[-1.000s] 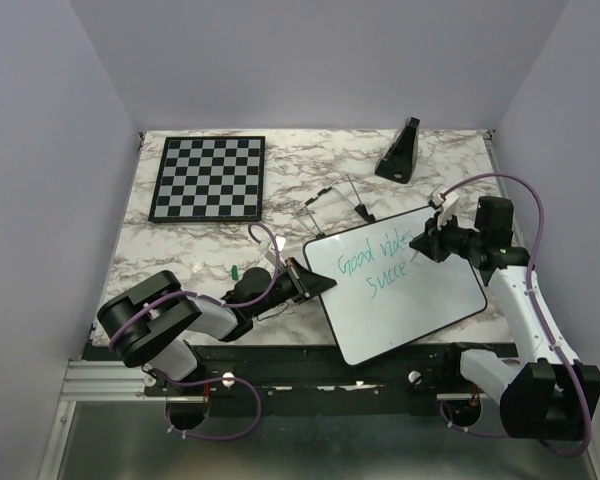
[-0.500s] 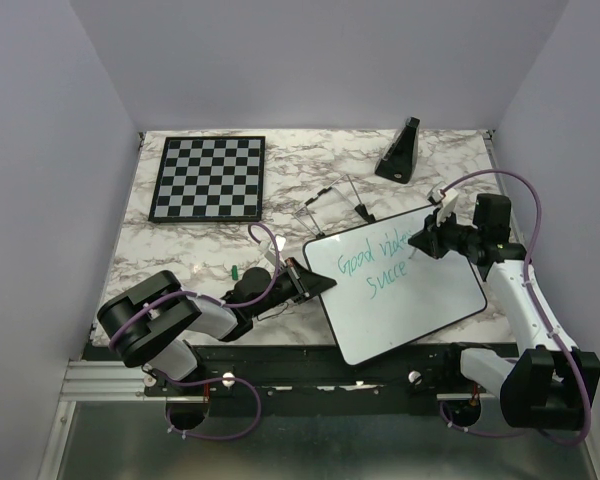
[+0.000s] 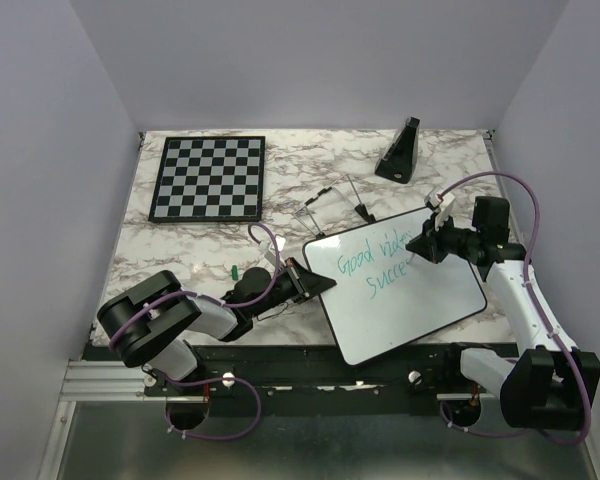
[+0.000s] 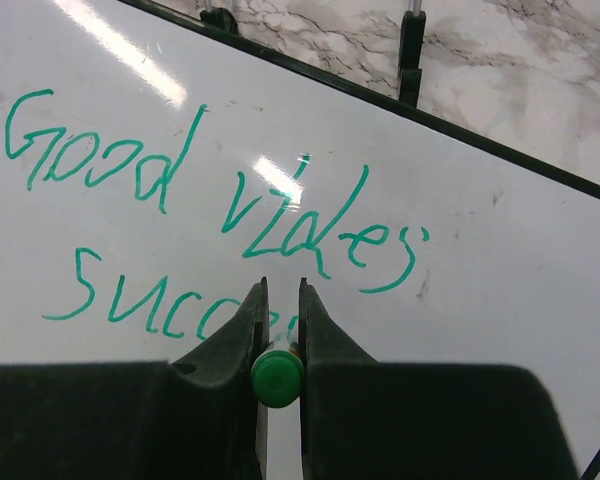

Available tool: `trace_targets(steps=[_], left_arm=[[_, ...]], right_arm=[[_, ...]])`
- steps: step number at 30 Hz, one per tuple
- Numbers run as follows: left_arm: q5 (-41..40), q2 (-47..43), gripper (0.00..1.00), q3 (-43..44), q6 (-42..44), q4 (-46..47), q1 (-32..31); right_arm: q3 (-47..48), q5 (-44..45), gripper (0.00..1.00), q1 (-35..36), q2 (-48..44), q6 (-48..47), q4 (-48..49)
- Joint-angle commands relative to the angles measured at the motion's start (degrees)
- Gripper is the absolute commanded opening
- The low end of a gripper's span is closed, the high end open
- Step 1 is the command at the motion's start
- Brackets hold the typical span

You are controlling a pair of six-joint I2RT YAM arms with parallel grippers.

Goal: Write a sentence on the whiteboard

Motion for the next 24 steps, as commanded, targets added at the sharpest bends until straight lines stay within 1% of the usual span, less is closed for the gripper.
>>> trace_targets(steps=[1, 6, 8, 14, 17, 21, 23, 24], left_arm=[[-3.1, -1.2, 0.00, 0.7, 3.4, 4.3, -0.2], [-3.1, -1.5, 0.00, 0.5, 3.4, 4.3, -0.2], [-3.1, -1.3, 0.00, 0.5, 3.4, 4.4, -0.3], [-2.9, -0.7, 0.00, 0.7, 3.3, 5.1, -0.2], [-3.0, -0.5, 0.00, 0.7, 3.3, 5.3, -0.2], [-3.0, -0.7, 0.00, 0.6, 3.3, 5.2, -0.2], [-2.9, -0.6, 0.00, 0.5, 3.2, 5.2, -0.2], [-3.0, -0.8, 0.00, 0.5, 3.2, 5.2, -0.3]], right_arm=[[0.2, 1.7, 0.01, -0.2, -0.4, -2.0, -4.5], [-0.1, 5.5, 0.01, -0.2, -1.7, -1.5, -4.6], [-0.5, 5.7, 0.01, -0.3, -2.3, -1.9, -5.0], [-0.2, 1.7, 0.01, -0.2, -2.3, -4.7, -8.7], [0.7, -2.1, 0.01, -0.3, -1.5, -6.1, -10.8], [1.5, -5.4, 0.01, -0.2, -1.1, -5.0, -10.4], [2.2, -5.3, 0.01, -0.3, -1.3, -2.6, -8.7], [2.2, -3.5, 0.01, -0.3, -1.8, -1.6, -7.6]])
